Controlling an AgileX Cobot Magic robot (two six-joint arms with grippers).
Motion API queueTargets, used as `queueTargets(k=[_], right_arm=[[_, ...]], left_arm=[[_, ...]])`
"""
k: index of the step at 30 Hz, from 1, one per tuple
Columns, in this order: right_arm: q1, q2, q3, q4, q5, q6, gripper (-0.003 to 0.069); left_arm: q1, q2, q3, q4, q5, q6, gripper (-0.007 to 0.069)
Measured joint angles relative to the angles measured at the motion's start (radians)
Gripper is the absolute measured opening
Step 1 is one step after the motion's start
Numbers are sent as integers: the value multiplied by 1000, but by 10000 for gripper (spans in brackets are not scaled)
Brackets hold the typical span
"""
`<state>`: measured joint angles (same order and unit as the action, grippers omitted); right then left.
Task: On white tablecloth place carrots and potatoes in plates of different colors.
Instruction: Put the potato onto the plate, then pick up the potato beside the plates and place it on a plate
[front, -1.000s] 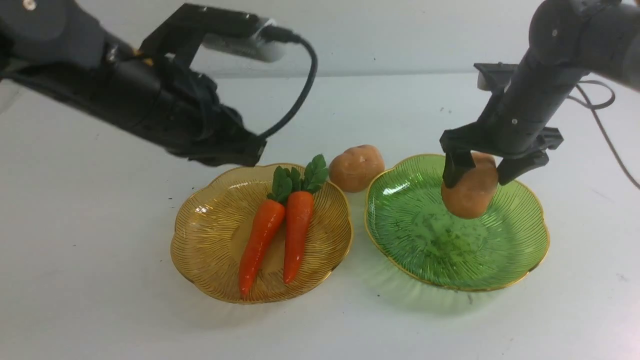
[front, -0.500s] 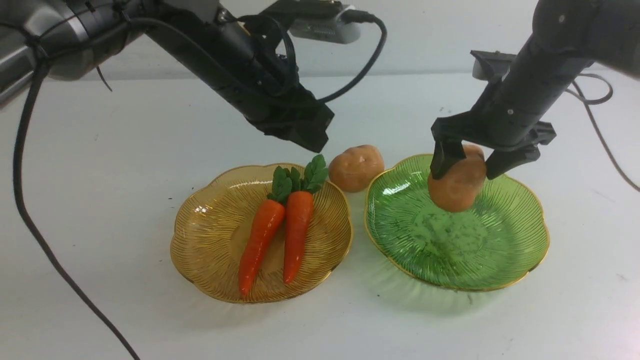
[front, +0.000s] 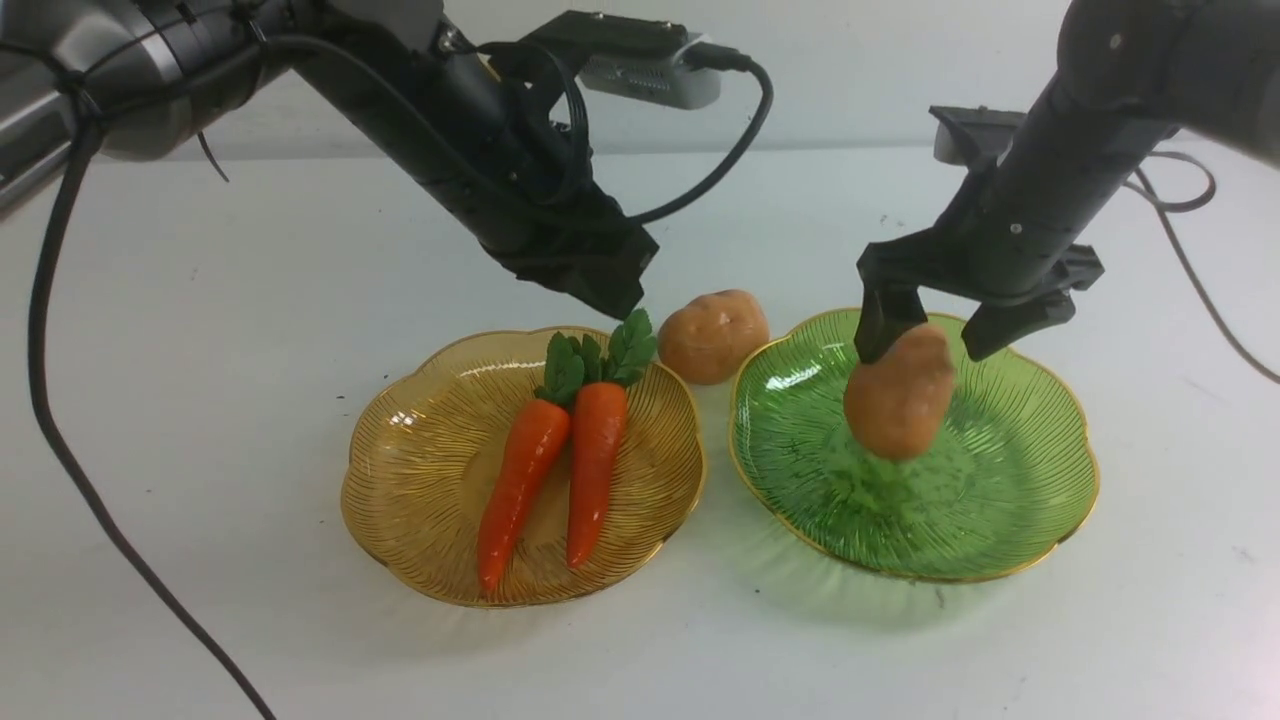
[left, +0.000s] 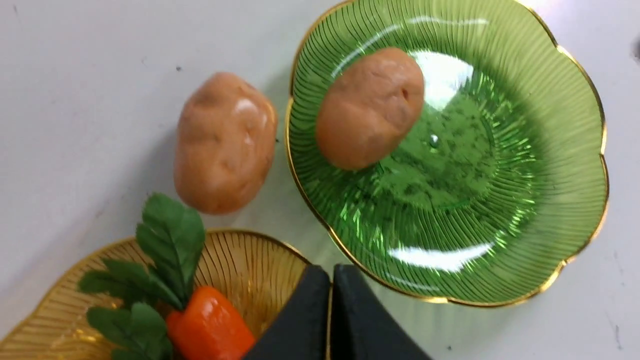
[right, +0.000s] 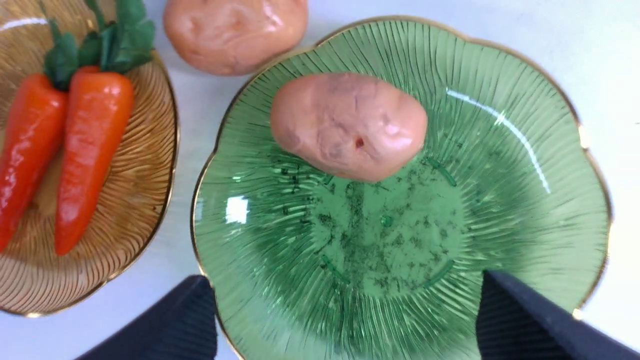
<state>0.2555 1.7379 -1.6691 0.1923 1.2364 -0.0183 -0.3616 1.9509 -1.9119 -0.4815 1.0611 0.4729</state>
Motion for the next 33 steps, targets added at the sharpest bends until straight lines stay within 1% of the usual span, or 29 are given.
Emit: queueTargets(k=[1,2,3,4,6,7,8,10,13,15,17,18,21,22,25,28,33], right_arm=[[0,-49,23,-15,0,1,614],[0,-99,64,-41,1,4,569],[0,-160,109,-77,3,7,494],[0,-240,166,-114,8,18,398],[0,-314,239,-147,14,25,269],[0,-363,276,-161,17,31,185],[0,-414,327,-168,20,39,76],[0,-488,383,-159,23,63,9],[0,-549,428,-123,25,84,-14],[0,-561,434,-103,26,87,-16],[0,-563,435,-89,26,87,-16],[0,-563,435,-85,26,87,-16],[0,-563,436,-78,26,88,-16],[0,-563,436,-77,26,88,-16],[0,-563,436,-76,26,88,-16],[0,-563,436,-76,26,88,-16],[0,-563,436,-76,26,88,-16]], left_arm=[[0,27,-31,0,-2,6,-3],[0,55,-62,0,-10,16,-3],[0,102,-106,0,-28,35,-3],[-1,124,-129,0,-38,46,-3],[-7,198,-175,0,-67,101,-2],[-10,220,-184,0,-83,144,4],[-14,239,-186,0,-100,172,19],[-26,269,-186,0,-146,231,64],[-46,317,-189,0,-228,301,193],[-54,349,-191,-1,-286,328,318],[-55,371,-191,-2,-309,333,404],[-55,390,-191,-2,-323,333,473],[-55,423,-191,-1,-324,331,583],[-55,432,-191,-1,-320,331,605],[-55,445,-191,-1,-313,331,627],[-55,456,-191,-1,-313,331,626],[-55,469,-192,-2,-314,326,584]])
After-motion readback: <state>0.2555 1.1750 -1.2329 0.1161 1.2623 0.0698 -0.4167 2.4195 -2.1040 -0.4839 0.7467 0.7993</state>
